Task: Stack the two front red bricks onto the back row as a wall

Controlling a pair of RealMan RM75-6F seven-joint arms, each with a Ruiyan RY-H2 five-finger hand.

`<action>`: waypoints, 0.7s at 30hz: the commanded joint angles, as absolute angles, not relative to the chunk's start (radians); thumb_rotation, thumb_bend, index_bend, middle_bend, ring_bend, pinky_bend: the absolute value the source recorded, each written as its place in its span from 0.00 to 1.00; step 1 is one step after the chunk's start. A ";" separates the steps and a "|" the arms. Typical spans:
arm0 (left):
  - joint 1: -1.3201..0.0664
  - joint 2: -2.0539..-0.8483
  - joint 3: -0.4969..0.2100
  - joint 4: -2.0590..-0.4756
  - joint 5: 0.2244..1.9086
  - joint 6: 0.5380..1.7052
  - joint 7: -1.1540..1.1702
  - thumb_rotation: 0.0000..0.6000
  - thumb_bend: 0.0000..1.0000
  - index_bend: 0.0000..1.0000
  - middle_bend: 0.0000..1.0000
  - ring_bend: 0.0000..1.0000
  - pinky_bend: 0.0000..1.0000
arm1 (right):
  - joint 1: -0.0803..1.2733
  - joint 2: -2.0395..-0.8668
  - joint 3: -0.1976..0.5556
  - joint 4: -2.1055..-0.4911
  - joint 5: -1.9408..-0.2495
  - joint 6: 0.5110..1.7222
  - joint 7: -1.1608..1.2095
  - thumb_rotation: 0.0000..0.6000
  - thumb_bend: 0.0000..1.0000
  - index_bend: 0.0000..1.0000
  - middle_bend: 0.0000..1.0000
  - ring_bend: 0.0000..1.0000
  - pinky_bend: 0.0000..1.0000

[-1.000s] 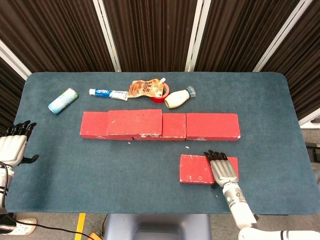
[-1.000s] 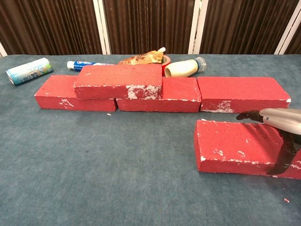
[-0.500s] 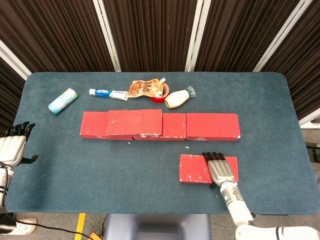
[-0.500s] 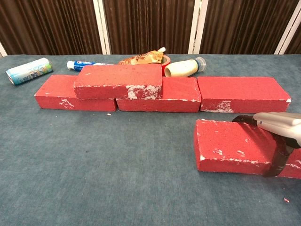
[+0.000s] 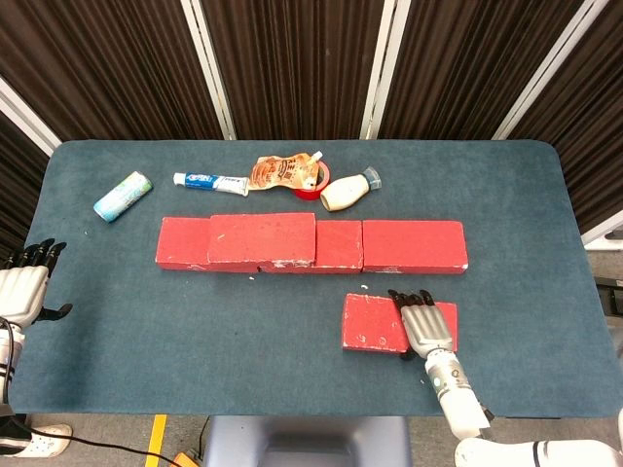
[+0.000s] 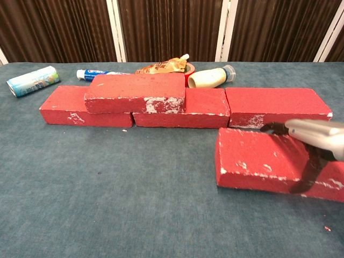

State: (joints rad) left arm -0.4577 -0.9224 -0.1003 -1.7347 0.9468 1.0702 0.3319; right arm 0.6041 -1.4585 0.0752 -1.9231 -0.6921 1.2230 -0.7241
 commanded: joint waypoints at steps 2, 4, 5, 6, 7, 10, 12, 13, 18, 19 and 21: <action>-0.458 -0.915 -0.101 -1.740 0.936 1.064 0.332 1.00 0.22 0.00 0.00 0.00 0.02 | 0.636 -1.419 0.116 -1.960 -0.698 1.217 -0.736 1.00 0.15 0.19 0.33 0.29 0.00; -0.458 -0.909 -0.101 -1.746 0.928 1.062 0.333 1.00 0.22 0.00 0.00 0.00 0.02 | 0.664 -1.395 0.143 -1.973 -0.681 1.197 -0.750 1.00 0.15 0.19 0.33 0.29 0.00; -0.458 -0.906 -0.102 -1.748 0.923 1.060 0.335 1.00 0.22 0.00 0.00 0.00 0.02 | 0.679 -1.382 0.157 -1.977 -0.667 1.183 -0.757 1.00 0.15 0.19 0.33 0.29 0.00; -0.460 -0.904 -0.103 -1.752 0.918 1.057 0.337 1.00 0.22 0.00 0.00 0.00 0.02 | 0.702 -1.363 0.177 -1.980 -0.643 1.162 -0.769 1.00 0.15 0.19 0.33 0.29 0.00; -0.460 -0.901 -0.103 -1.757 0.916 1.057 0.339 1.00 0.22 0.00 0.00 0.00 0.02 | 0.721 -1.348 0.192 -1.980 -0.624 1.143 -0.776 1.00 0.15 0.19 0.33 0.29 0.00; -0.463 -0.900 -0.103 -1.764 0.905 1.054 0.345 1.00 0.22 0.00 0.00 0.00 0.02 | 0.782 -1.303 0.240 -1.956 -0.559 1.080 -0.788 1.00 0.15 0.20 0.33 0.29 0.00; -0.468 -0.901 -0.104 -1.768 0.898 1.051 0.351 1.00 0.22 0.00 0.00 0.00 0.02 | 0.827 -1.269 0.266 -1.932 -0.490 1.027 -0.796 1.00 0.15 0.20 0.33 0.29 0.00; -0.468 -0.899 -0.105 -1.771 0.896 1.051 0.352 1.00 0.22 0.00 0.00 0.00 0.02 | 0.848 -1.256 0.274 -1.917 -0.460 1.006 -0.803 1.00 0.15 0.20 0.33 0.29 0.00; -0.474 -0.902 -0.108 -1.773 0.895 1.047 0.350 1.00 0.22 0.00 0.00 0.00 0.02 | 0.939 -1.210 0.296 -1.821 -0.315 0.893 -0.793 1.00 0.15 0.20 0.33 0.29 0.00; -0.476 -0.902 -0.107 -1.774 0.898 1.047 0.353 1.00 0.22 0.00 0.00 0.00 0.02 | 0.947 -1.207 0.295 -1.805 -0.305 0.882 -0.786 1.00 0.15 0.20 0.33 0.29 0.00; -0.479 -0.899 -0.107 -1.778 0.896 1.046 0.358 1.00 0.22 0.00 0.00 0.00 0.02 | 0.961 -1.202 0.289 -1.770 -0.299 0.863 -0.768 1.00 0.15 0.21 0.33 0.29 0.00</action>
State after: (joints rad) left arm -0.4784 -0.9000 -0.1074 -1.7770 0.8966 1.0464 0.3574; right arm 0.9332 -1.2195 0.2835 -1.8062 -0.3179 0.8937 -0.7847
